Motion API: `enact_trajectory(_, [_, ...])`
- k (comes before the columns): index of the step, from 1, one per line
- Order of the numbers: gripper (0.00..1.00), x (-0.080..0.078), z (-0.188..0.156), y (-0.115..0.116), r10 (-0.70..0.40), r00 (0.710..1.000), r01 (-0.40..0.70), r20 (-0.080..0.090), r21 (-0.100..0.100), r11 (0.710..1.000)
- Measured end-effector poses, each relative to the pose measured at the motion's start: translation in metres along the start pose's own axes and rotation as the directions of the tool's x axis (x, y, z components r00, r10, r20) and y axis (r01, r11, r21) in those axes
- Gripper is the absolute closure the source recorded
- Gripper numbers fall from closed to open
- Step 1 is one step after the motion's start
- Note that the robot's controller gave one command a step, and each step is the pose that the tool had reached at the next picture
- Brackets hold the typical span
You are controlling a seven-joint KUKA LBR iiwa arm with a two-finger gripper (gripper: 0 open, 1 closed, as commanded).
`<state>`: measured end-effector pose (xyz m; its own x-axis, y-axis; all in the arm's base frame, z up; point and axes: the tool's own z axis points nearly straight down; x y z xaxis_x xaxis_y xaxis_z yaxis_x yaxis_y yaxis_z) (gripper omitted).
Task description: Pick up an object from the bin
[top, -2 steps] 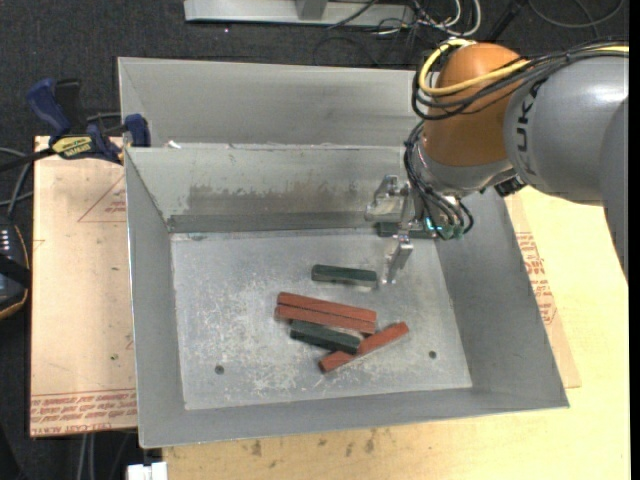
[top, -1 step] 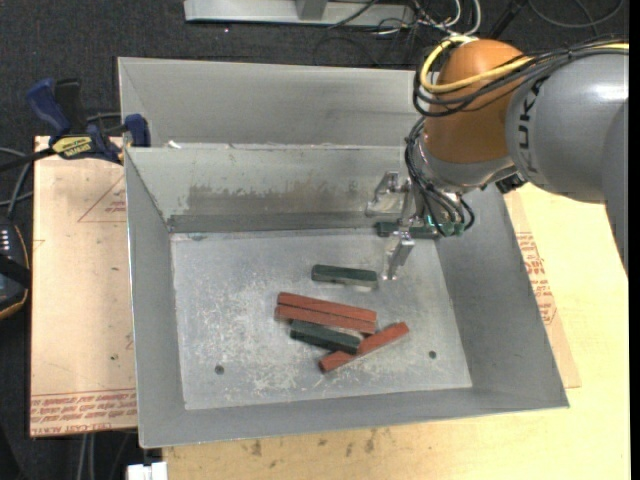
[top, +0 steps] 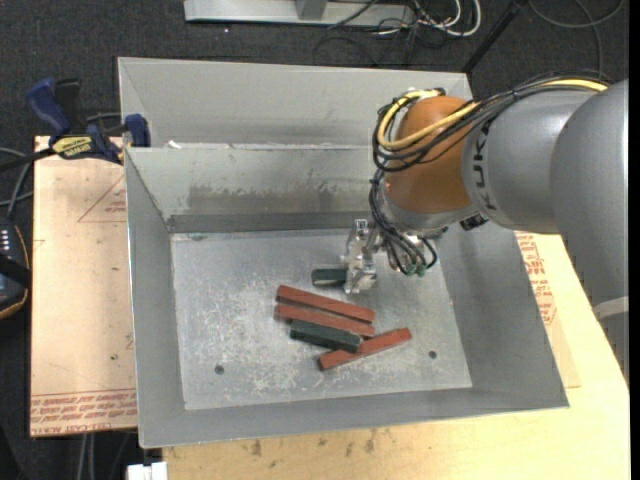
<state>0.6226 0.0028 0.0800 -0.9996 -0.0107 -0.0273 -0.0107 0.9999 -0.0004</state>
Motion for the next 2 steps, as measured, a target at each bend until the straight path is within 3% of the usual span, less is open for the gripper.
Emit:
enact_trajectory(1, [1.0, 0.0, 0.0, 0.0, 0.0, 1.0, 0.0, 0.0, 0.0, 1.0])
enact_trajectory(2, [1.0, -0.016, -0.149, 0.005, 0.028, 0.999, -0.028, -0.02, -0.001, 1.0])
